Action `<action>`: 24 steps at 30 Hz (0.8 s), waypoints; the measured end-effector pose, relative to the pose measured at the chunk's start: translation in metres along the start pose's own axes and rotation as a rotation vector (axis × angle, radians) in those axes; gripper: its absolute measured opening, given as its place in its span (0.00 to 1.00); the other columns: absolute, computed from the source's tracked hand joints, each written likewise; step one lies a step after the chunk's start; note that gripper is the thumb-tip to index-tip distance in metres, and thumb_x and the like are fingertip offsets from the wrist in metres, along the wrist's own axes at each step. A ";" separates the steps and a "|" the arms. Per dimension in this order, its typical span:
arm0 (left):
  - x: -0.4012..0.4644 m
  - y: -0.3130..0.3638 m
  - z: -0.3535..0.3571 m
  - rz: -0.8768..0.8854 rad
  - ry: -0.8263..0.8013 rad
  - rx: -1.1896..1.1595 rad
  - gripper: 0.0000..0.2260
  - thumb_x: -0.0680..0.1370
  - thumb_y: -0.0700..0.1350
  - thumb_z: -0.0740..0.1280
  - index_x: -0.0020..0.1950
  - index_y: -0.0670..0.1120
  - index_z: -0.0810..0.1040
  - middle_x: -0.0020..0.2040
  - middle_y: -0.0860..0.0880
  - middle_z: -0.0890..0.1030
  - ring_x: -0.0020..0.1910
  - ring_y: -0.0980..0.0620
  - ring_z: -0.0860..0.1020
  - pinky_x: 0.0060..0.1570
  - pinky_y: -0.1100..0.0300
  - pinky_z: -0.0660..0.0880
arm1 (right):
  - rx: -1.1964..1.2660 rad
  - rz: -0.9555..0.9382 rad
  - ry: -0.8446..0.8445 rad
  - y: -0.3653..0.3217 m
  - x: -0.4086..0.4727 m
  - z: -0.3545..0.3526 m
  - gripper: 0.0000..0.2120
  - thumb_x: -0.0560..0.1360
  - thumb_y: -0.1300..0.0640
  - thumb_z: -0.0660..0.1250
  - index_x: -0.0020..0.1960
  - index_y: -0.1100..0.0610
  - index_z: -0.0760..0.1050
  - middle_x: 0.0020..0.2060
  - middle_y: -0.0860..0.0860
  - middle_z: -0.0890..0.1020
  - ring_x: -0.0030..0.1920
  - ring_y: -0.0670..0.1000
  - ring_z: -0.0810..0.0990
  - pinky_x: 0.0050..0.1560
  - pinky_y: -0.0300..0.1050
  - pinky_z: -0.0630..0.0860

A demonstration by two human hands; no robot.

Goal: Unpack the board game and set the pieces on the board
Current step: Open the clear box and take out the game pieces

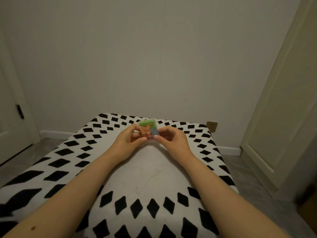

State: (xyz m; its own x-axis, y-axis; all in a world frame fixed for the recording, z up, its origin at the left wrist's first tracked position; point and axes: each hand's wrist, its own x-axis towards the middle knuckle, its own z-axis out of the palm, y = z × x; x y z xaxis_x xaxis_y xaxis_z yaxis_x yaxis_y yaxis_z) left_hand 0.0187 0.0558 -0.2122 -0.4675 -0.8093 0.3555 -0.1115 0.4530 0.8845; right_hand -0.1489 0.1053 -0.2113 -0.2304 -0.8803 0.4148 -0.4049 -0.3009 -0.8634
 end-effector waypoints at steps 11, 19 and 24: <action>0.002 -0.004 -0.001 0.402 0.272 0.518 0.11 0.73 0.41 0.70 0.55 0.45 0.79 0.50 0.51 0.79 0.48 0.56 0.74 0.49 0.65 0.72 | -0.224 -0.125 0.068 0.001 0.001 -0.006 0.06 0.69 0.62 0.72 0.43 0.53 0.80 0.40 0.44 0.80 0.44 0.45 0.78 0.45 0.39 0.76; 0.002 -0.004 0.001 0.492 0.169 0.694 0.04 0.72 0.40 0.71 0.45 0.41 0.80 0.40 0.48 0.81 0.38 0.51 0.78 0.40 0.53 0.77 | -0.336 -0.196 0.056 0.005 0.001 -0.004 0.06 0.68 0.62 0.73 0.45 0.55 0.81 0.40 0.46 0.81 0.42 0.44 0.78 0.46 0.34 0.74; 0.002 -0.006 0.001 0.492 0.162 0.721 0.05 0.73 0.41 0.67 0.44 0.40 0.79 0.40 0.46 0.81 0.37 0.48 0.78 0.38 0.49 0.77 | -0.336 -0.154 0.048 0.004 0.000 -0.005 0.06 0.68 0.61 0.73 0.44 0.55 0.81 0.40 0.47 0.82 0.43 0.45 0.79 0.47 0.39 0.78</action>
State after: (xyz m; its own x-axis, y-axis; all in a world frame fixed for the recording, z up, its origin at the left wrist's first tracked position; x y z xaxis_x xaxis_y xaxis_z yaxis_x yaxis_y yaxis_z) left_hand 0.0173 0.0517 -0.2167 -0.4842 -0.4793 0.7320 -0.4814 0.8445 0.2346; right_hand -0.1548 0.1059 -0.2130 -0.1826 -0.8133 0.5525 -0.7039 -0.2842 -0.6510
